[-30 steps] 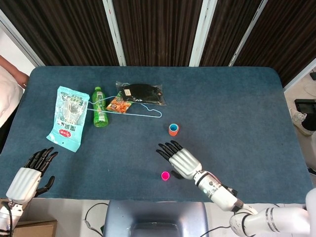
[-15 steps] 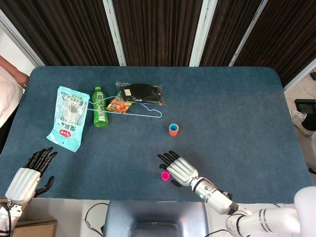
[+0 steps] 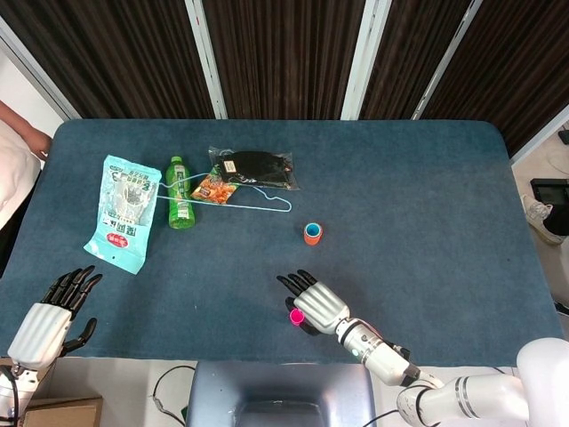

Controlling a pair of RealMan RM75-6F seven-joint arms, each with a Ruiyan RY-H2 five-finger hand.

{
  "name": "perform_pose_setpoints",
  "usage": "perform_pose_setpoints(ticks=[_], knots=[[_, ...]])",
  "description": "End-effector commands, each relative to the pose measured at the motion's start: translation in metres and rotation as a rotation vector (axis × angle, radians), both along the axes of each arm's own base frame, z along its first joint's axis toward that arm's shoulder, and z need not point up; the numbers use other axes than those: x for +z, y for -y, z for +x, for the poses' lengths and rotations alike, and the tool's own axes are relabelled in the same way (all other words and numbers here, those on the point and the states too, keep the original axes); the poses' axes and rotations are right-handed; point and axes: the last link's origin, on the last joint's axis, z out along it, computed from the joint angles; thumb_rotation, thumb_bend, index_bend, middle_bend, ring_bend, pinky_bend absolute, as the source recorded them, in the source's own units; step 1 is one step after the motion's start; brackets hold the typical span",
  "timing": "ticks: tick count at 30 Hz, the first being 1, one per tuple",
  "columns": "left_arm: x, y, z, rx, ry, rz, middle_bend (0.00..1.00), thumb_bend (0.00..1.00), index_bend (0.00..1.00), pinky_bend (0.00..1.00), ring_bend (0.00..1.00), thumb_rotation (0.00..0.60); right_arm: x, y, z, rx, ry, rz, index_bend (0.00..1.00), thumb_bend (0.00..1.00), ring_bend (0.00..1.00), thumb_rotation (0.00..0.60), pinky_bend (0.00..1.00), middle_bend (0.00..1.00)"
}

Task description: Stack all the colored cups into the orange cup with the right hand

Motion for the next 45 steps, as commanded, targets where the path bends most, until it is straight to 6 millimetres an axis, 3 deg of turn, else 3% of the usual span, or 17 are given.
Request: perform_pose_setpoints(ticks=[1, 4, 9, 15, 21, 37, 40, 43, 45], knots=[[0.000, 0.000, 0.000, 0.000, 0.000, 0.000, 0.00, 0.46, 0.00, 0.12, 0.00, 0.600, 0.004, 0.003, 0.003, -0.007, 0.022, -0.021, 0.60, 0.46, 0.00, 0.600, 0.00, 0.01], [0.000, 0.000, 0.000, 0.001, 0.000, 0.001, 0.00, 0.46, 0.00, 0.12, 0.00, 0.600, 0.018, 0.017, 0.012, -0.011, 0.109, -0.130, 0.60, 0.46, 0.00, 0.600, 0.00, 0.02], [-0.001, -0.001, -0.001, 0.005, -0.004, -0.003, 0.00, 0.46, 0.00, 0.12, 0.00, 0.600, 0.048, 0.067, 0.029, -0.021, 0.223, -0.460, 0.59, 0.46, 0.00, 0.600, 0.00, 0.03], [-0.003, -0.002, -0.001, 0.008, -0.011, -0.006, 0.00, 0.46, 0.00, 0.12, 0.00, 0.600, 0.053, 0.110, 0.025, -0.110, 0.135, -0.552, 0.60, 0.46, 0.00, 0.600, 0.00, 0.04], [-0.005, -0.005, -0.002, 0.018, -0.016, -0.012, 0.00, 0.46, 0.00, 0.12, 0.00, 0.600, 0.044, 0.124, 0.014, -0.164, 0.071, -0.548, 0.61, 0.46, 0.00, 0.600, 0.00, 0.04], [-0.004, -0.006, -0.002, 0.022, -0.014, -0.009, 0.00, 0.46, 0.00, 0.12, 0.00, 0.600, 0.017, 0.128, 0.009, -0.183, 0.015, -0.495, 0.59, 0.46, 0.00, 0.600, 0.00, 0.04], [-0.003, -0.005, -0.002, 0.021, -0.013, -0.008, 0.00, 0.46, 0.00, 0.12, 0.00, 0.600, 0.014, 0.127, 0.007, -0.187, 0.008, -0.482, 0.49, 0.46, 0.00, 0.600, 0.00, 0.05], [-0.003, -0.005, -0.002, 0.020, -0.015, -0.008, 0.00, 0.46, 0.00, 0.12, 0.00, 0.600, 0.016, 0.125, 0.002, -0.209, -0.012, -0.456, 0.15, 0.46, 0.00, 0.600, 0.00, 0.02], [-0.003, -0.005, -0.002, 0.019, -0.014, -0.008, 0.00, 0.46, 0.00, 0.12, 0.00, 0.600, 0.025, 0.118, -0.001, -0.201, -0.017, -0.455, 0.01, 0.46, 0.00, 0.600, 0.00, 0.00]])
